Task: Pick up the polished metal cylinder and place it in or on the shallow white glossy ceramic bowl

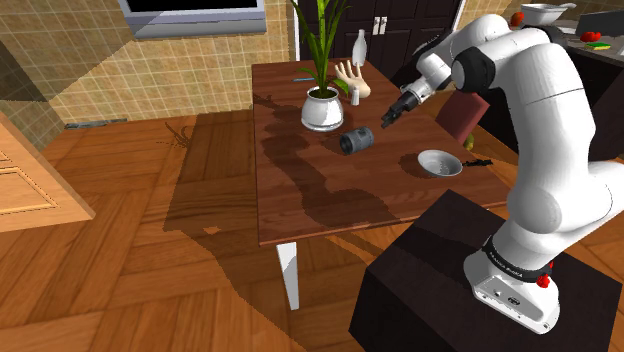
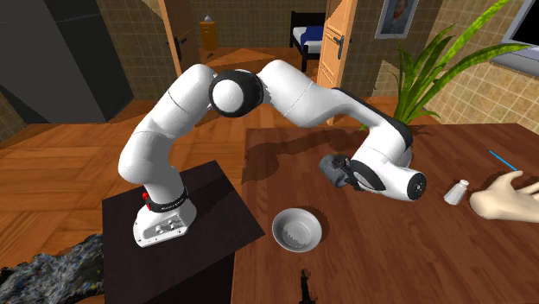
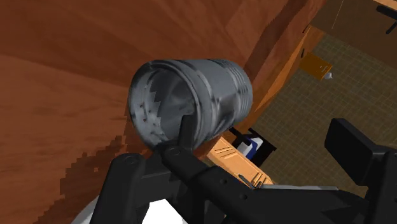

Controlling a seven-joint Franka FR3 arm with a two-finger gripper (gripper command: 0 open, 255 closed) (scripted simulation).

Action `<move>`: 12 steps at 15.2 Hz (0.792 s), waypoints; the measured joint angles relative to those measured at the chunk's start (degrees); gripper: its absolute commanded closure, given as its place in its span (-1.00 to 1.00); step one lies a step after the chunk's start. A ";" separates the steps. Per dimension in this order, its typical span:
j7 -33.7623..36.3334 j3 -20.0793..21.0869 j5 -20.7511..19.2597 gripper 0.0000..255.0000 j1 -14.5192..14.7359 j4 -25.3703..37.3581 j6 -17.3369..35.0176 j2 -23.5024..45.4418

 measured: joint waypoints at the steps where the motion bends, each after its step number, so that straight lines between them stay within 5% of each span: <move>1: 0.37 1.03 1.30 -1.00 -1.71 3.89 -1.18 3.14; 5: 1.41 3.65 4.37 -1.00 -4.36 11.67 -2.38 9.97; 12: 0.54 4.53 5.45 -1.00 -2.24 9.17 0.38 9.96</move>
